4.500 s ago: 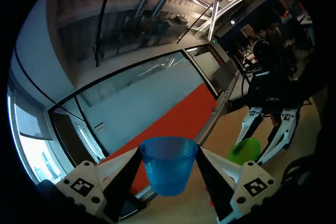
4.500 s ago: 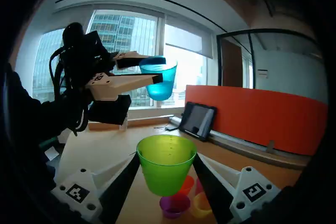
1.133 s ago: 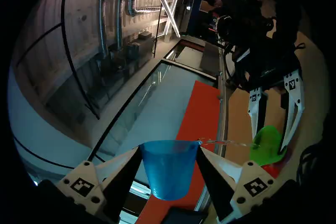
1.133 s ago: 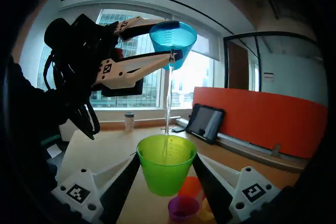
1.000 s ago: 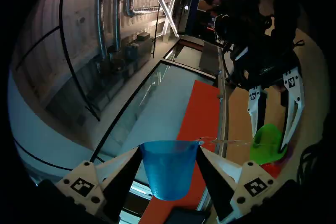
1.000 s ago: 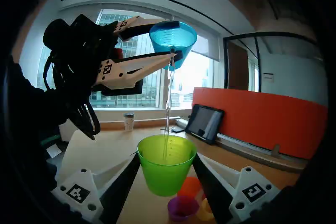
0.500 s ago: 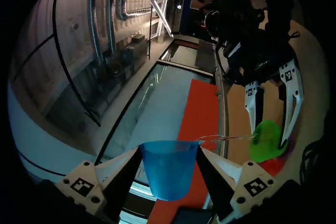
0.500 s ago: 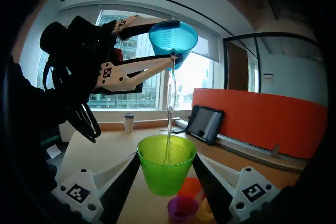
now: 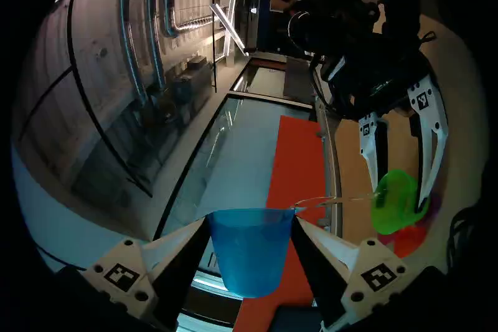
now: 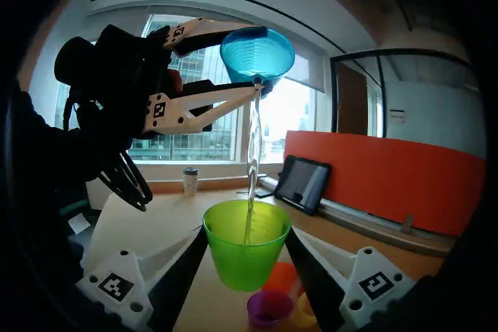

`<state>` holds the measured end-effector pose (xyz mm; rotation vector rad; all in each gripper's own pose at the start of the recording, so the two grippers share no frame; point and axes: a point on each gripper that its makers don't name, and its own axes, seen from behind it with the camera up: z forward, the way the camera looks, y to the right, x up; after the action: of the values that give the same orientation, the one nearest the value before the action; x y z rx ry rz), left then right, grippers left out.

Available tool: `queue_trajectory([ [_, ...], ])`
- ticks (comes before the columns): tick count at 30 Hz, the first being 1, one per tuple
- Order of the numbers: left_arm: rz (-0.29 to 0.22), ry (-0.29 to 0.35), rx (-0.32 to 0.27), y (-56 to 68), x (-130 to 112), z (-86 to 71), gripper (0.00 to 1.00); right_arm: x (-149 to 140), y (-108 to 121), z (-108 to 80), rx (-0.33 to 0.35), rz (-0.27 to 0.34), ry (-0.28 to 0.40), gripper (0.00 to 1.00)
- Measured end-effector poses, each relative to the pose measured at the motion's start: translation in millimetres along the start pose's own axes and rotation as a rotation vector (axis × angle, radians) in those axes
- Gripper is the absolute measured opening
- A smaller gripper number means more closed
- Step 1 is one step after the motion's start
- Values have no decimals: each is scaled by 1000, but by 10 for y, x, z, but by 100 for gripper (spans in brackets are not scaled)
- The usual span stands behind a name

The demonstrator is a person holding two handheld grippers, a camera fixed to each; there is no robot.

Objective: Pour water

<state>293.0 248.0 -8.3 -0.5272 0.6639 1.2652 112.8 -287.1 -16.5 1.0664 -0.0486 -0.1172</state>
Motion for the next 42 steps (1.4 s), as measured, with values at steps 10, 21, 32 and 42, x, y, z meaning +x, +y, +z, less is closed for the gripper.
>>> queue_trajectory([
  [10,61,5,2,9,30,23,88,6,-8,0,-2,0,4,90],
  [21,157,19,1,-9,101,18,88,31,-6,-3,-5,0,8,89],
  [32,245,30,2,19,158,15,88,34,11,-6,-10,3,11,89],
  [42,337,31,6,67,135,101,88,43,46,-11,-14,5,18,89],
])
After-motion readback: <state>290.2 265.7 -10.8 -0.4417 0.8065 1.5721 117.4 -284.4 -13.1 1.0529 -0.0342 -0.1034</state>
